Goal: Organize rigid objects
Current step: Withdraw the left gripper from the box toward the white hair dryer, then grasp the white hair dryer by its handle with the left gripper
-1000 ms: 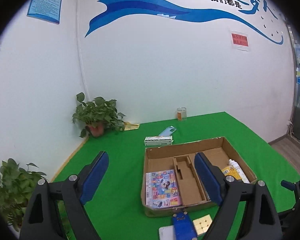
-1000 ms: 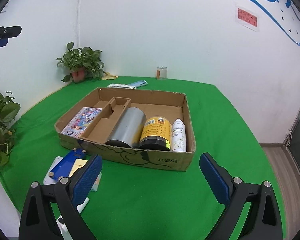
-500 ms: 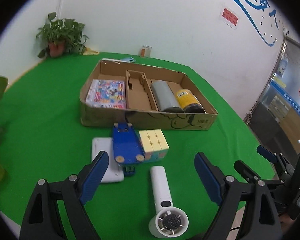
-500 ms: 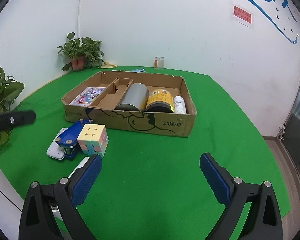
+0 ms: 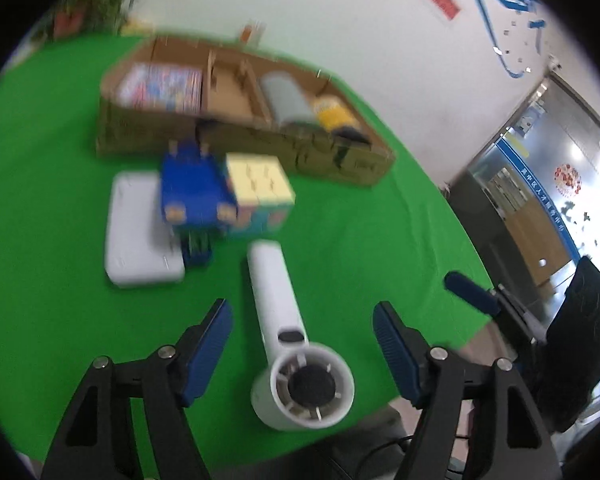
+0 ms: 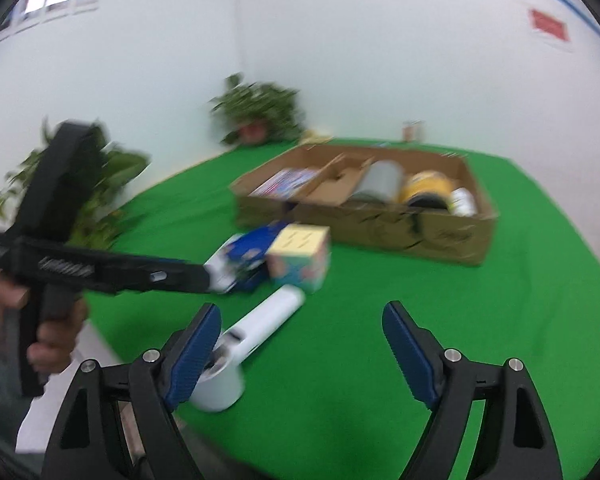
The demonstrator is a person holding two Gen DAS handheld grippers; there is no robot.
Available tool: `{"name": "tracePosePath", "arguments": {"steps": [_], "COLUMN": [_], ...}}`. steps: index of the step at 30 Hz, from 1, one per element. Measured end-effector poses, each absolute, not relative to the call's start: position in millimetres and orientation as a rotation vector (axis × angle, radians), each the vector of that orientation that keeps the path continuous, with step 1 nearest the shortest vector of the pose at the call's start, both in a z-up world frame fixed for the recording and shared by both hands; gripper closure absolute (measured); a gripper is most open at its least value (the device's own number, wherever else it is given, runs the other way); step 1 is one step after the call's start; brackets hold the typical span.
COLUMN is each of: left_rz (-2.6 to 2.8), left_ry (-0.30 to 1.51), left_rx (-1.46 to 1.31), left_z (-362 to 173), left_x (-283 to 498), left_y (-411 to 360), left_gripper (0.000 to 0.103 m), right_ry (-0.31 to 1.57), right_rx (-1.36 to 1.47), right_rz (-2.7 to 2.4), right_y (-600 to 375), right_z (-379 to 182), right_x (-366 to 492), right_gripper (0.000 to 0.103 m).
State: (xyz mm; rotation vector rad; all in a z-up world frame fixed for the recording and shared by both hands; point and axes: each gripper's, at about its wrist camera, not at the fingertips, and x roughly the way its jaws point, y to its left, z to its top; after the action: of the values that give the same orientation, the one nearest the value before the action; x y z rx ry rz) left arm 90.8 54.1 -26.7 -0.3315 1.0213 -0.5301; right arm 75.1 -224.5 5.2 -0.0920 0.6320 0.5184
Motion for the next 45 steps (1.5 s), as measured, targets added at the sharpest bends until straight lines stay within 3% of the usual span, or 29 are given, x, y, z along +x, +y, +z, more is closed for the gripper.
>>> {"name": "tracePosePath", "arguments": {"steps": [5,13,20,27,37,45], "left_rz": [-0.602,-0.709,-0.728,-0.683,-0.669,-0.684], "left_ry": [1.128,1.167,1.101,1.082,1.084,1.094], "left_rx": [-0.468,-0.534,-0.479,-0.482,-0.479,-0.466], "left_z": [-59,-64,-53,-50,-54,-51], "left_x": [90,102,113,122,130,137], "left_y": [45,1,-19,-9,-13,-24], "left_gripper": [0.033,0.033,0.033,0.032,0.032,0.032], "right_ry": [0.773,0.855,0.881,0.964,0.788,0.888], "right_rx": [-0.140,-0.176,-0.030,0.459,-0.033,-0.023], "right_rz": [0.698,0.579,0.468,0.604,0.229,0.210], "right_y": [-193,-196,-246,-305,-314,-307], "right_z": [-34,-64,-66,-88,-38,-56], "right_x": [60,84,108,141,123,124], "right_gripper": [0.021,0.048,0.048,0.048,0.042,0.048]}}
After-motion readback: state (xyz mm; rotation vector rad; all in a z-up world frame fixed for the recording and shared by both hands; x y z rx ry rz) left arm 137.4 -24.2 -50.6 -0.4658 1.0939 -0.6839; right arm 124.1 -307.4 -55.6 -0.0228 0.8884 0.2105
